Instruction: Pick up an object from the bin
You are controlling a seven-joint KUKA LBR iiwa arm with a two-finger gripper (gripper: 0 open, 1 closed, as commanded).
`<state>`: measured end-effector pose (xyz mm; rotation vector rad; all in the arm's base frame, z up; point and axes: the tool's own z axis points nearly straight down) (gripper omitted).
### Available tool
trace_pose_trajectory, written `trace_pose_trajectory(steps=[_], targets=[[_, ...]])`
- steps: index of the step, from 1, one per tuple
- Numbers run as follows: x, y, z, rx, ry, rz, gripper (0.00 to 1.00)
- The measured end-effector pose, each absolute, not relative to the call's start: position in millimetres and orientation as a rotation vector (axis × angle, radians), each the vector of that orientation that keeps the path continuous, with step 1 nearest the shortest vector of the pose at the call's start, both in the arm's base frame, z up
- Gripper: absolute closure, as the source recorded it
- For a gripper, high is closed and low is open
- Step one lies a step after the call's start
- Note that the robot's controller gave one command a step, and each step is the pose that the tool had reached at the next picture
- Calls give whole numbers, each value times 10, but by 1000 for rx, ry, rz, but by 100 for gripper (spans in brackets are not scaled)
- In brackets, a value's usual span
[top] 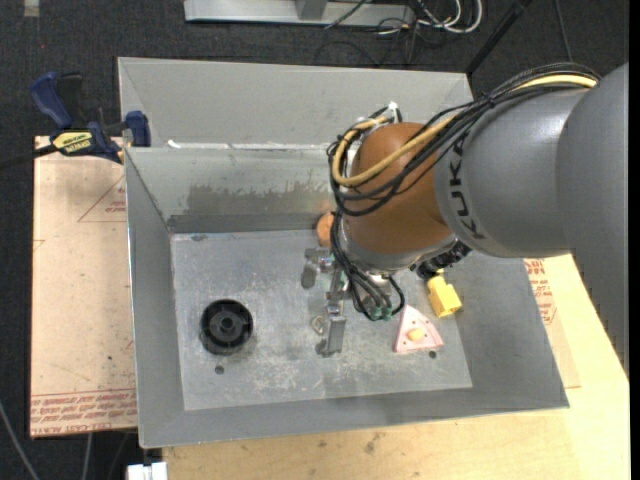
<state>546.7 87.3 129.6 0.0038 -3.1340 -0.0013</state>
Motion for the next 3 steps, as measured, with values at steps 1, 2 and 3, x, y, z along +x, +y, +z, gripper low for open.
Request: trace_pose_trajectory(steps=[1, 2, 3], targets=[[5487, 869, 1342, 0, -3142, -3, 0], [5465, 1472, 1014, 162, -3139, -2, 0], [5595, 1848, 1336, 104, -3141, -3, 0]])
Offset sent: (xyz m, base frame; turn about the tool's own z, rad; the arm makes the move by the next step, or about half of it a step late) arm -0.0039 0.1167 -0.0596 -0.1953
